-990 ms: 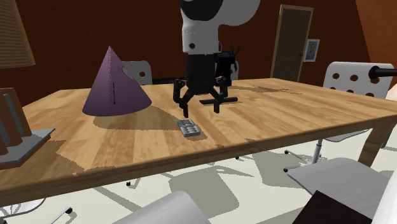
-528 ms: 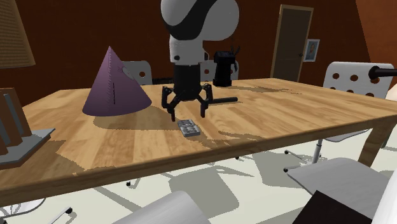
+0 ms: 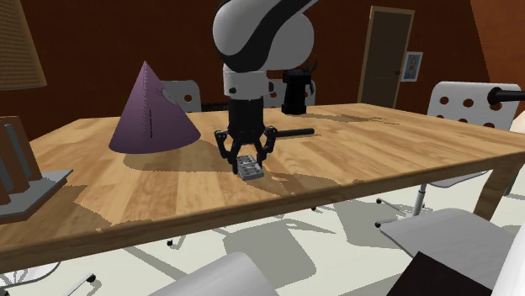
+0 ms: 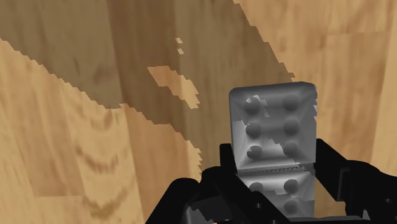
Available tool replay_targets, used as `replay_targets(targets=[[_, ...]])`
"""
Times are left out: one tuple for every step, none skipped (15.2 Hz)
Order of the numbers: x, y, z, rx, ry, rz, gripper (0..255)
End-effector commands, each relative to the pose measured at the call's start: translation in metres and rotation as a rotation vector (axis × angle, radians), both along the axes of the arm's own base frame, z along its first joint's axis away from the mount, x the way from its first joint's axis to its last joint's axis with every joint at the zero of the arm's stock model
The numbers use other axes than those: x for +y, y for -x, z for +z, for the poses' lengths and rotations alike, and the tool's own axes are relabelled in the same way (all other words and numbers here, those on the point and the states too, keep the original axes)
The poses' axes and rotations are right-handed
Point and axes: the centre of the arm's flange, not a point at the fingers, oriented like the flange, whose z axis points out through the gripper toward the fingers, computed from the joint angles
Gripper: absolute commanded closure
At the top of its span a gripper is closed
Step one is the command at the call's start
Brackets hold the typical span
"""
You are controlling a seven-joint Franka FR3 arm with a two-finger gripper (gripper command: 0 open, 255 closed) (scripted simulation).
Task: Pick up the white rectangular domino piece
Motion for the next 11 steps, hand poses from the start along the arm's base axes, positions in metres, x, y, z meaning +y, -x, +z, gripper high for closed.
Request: replay_targets(targets=[[-0.003,0.000,-0.004,0.008,0.003,-0.003,255],[-0.003,0.001,-0.004,0.008,0.003,-0.003,255],[-0.004,0.000,-0.004,0.008,0.003,-0.003,255],[-0.005,0.000,-0.003,0.008,0.003,-0.003,255],[-0.005,0.000,-0.003,0.008,0.003,-0.003,255],[-0.004,0.000,-0.005,0.008,0.003,-0.003,255],[-0.003,0.000,-0.006,0.008,0.003,-0.003,255],[-0.003,0.000,-0.004,0.008,0.003,-0.003,255],[-0.003,0.000,0.001,0.008,0.003,-0.003,255],[-0.003,0.000,0.007,0.008,0.003,-0.003,255],[-0.003,0.000,0.012,0.008,0.003,-0.003,255]])
